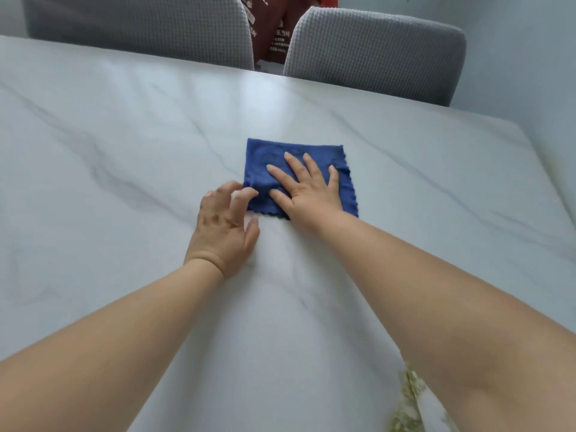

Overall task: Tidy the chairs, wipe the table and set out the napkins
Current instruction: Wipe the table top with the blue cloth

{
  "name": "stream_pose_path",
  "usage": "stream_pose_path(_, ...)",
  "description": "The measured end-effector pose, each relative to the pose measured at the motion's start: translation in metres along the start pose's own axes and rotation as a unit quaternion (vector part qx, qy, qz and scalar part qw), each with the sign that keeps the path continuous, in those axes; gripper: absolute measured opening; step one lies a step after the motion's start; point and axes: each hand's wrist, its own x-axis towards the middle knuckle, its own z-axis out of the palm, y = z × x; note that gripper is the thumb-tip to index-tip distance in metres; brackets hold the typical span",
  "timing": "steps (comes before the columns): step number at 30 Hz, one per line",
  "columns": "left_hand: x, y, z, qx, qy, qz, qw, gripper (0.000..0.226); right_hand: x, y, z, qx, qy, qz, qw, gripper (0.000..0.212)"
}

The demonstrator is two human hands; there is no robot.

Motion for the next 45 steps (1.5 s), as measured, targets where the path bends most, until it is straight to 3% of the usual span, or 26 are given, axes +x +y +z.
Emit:
stream_pose_path(10,0.005,-0.008,0.011,0.112,-0.001,0.039,0.993,0.036,0.164,0.006,-0.053,-0.016,0.035,0.034,0.999,0.053)
stream_pose_path(19,0.004,-0.007,0.011,0.132,-0.021,0.027,0.991,0.037,0.195,0.004,-0.061,-0.012,0.043,0.054,0.998,0.055)
stream_pose_path(27,0.004,-0.003,0.005,0.04,0.007,0.009,0.999,0.034,0.092,-0.008,-0.027,-0.014,0.025,0.045,0.999,0.057)
stream_pose_path(33,-0.002,0.0,-0.015,-0.118,0.033,-0.008,0.992,0.036,-0.009,-0.038,0.006,0.002,-0.005,0.05,0.999,0.058)
stream_pose_path(37,-0.023,0.008,-0.049,-0.187,0.042,-0.117,0.974,0.038,-0.073,-0.064,0.025,0.009,-0.026,0.037,0.999,0.059)
stream_pose_path(45,-0.132,0.016,-0.077,-0.119,-0.098,-0.302,0.941,0.047,-0.21,-0.111,0.066,0.036,-0.075,-0.026,0.996,0.064)
